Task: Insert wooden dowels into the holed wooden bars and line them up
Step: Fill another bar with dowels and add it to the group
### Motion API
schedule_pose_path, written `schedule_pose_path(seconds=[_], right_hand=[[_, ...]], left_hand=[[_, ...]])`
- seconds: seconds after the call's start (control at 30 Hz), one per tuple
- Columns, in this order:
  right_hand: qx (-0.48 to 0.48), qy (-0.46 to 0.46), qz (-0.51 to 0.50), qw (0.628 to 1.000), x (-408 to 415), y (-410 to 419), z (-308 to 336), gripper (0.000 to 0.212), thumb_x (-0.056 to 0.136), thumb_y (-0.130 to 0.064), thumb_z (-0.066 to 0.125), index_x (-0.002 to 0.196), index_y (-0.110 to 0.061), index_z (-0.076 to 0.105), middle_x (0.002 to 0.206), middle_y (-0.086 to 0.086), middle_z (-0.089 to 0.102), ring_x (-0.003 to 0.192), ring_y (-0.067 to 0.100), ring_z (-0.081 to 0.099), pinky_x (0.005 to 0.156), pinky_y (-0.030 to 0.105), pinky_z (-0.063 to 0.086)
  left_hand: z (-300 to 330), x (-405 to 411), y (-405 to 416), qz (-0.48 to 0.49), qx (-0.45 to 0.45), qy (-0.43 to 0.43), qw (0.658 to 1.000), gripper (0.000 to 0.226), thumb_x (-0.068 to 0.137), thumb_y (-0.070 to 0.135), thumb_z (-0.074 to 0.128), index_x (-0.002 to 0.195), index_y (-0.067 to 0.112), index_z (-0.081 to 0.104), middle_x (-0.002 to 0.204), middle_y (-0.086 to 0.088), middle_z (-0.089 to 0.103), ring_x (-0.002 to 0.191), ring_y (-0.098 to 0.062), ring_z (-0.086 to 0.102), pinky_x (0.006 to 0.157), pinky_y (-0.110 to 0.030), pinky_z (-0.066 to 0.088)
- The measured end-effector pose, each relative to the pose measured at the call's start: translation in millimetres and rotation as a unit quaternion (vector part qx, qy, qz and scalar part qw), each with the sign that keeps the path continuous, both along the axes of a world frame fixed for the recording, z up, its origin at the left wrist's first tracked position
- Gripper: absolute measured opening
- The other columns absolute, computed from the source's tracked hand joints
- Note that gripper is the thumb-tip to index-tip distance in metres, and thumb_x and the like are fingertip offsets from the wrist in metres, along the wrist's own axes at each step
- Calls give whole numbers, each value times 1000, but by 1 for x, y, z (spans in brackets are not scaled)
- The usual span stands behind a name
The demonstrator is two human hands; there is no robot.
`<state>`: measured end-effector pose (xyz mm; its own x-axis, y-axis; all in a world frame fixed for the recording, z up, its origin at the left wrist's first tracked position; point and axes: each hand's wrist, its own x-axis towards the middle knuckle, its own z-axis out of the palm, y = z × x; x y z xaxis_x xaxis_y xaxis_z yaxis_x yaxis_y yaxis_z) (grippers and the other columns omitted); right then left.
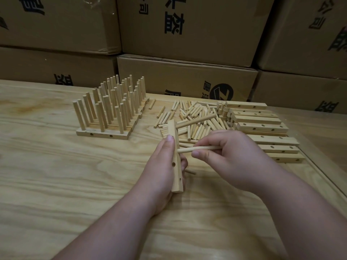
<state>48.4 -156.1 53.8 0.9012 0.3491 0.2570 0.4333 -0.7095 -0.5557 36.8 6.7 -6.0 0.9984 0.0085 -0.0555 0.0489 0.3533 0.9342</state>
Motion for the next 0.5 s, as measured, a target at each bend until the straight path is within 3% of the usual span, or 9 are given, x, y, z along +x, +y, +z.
schedule_pose_path(seconds=[0.17, 0.27, 0.4, 0.5], right_hand=[[2, 19, -16, 1000, -1, 0, -1, 21, 87, -53, 67, 99, -38, 75, 85, -24, 69, 85, -7, 62, 74, 22, 53], [10, 41, -32, 999, -1, 1, -2, 26, 87, -56, 66, 101, -36, 75, 90, -24, 69, 89, -5, 61, 76, 25, 53], [33, 81, -48, 995, 0, 2, 0, 23, 85, -57, 68, 95, -37, 76, 90, -21, 70, 91, -1, 63, 80, 32, 55], [72, 120, -52, 989, 1, 1, 1, 20, 83, -55, 71, 88, -37, 78, 88, -20, 72, 92, 1, 63, 81, 33, 53]], left_hand=[[-3, 0, 1, 5, 42, -15, 999, 30, 102, 59, 37, 101, 45, 64, 61, 6, 54, 52, -7, 51, 49, -29, 42], [-4, 0, 2, 6, 51, -26, 998, 28, 90, 67, 42, 94, 52, 65, 63, 6, 56, 54, -6, 53, 52, -31, 43], [-6, 0, 3, 15, 62, -32, 997, 44, 77, 76, 47, 107, 48, 62, 67, 8, 58, 57, -5, 55, 54, -32, 44], [-6, 0, 3, 9, 54, -57, 997, 42, 74, 76, 53, 100, 44, 64, 65, 7, 55, 55, -8, 50, 49, -30, 42]])
